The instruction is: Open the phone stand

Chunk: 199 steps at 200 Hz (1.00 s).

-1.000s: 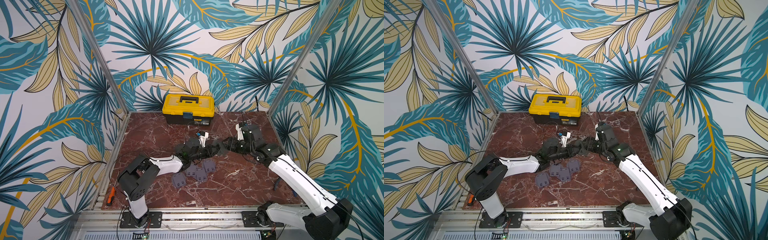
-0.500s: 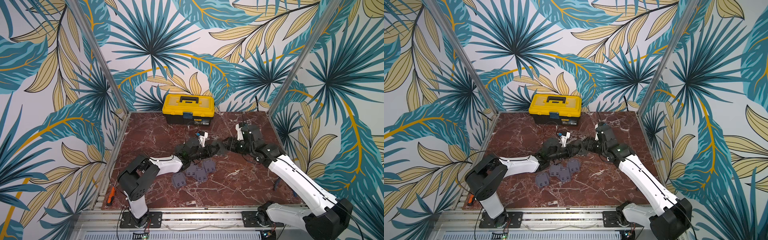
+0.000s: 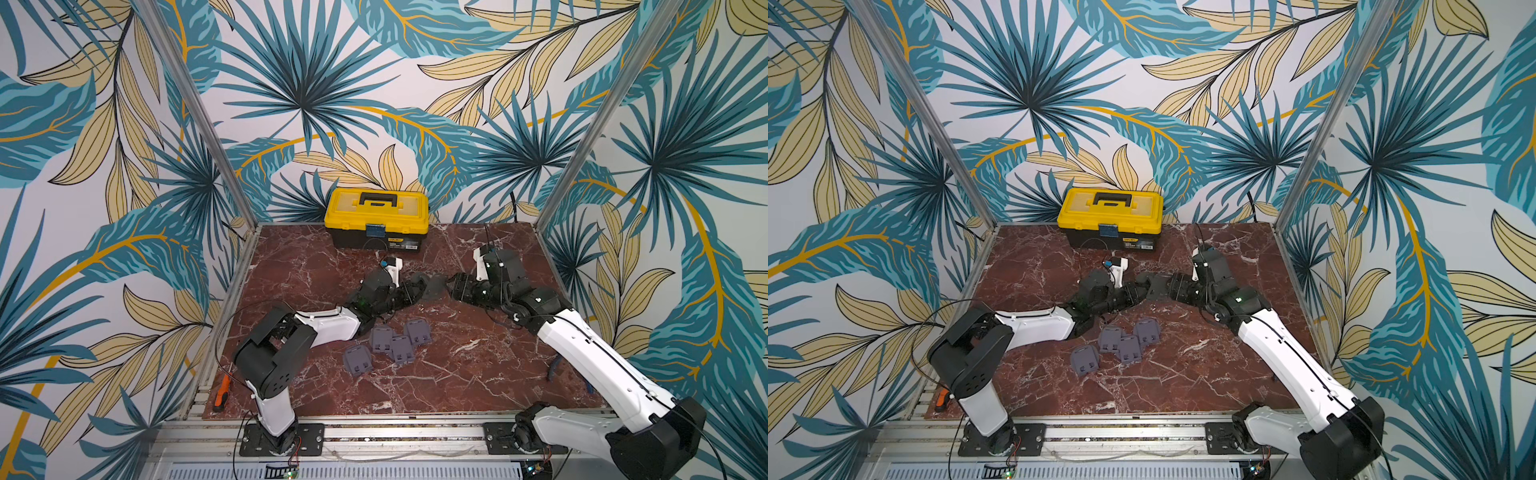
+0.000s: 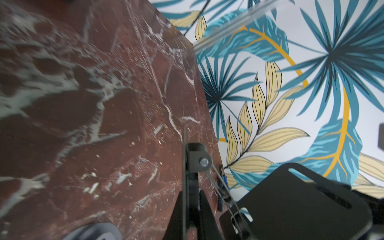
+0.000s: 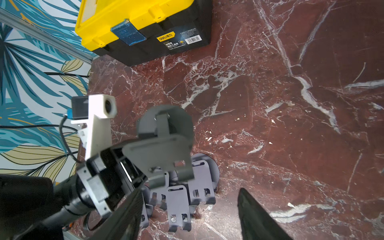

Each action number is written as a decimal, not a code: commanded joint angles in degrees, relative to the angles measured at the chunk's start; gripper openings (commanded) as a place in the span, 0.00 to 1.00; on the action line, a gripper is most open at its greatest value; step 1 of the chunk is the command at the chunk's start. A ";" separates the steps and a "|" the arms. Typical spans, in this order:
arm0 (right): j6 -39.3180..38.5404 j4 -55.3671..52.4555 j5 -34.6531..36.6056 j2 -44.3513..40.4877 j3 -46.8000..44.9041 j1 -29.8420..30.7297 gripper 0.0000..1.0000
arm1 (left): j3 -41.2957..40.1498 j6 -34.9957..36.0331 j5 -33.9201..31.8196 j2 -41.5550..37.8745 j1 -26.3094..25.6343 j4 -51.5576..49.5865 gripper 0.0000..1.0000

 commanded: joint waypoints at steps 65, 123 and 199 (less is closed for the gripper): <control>-1.29 2.34 -1.05 3.36 1.30 1.18 0.78 | 0.46 -0.74 -0.41 -0.62 -0.31 3.12 0.00; -3.73 4.16 -0.61 7.16 4.45 3.85 0.79 | 1.25 -2.67 2.83 -0.27 -0.59 5.19 0.00; -5.12 4.05 0.01 11.11 7.20 5.55 0.81 | 1.70 -3.38 4.28 -0.27 -1.04 6.51 0.00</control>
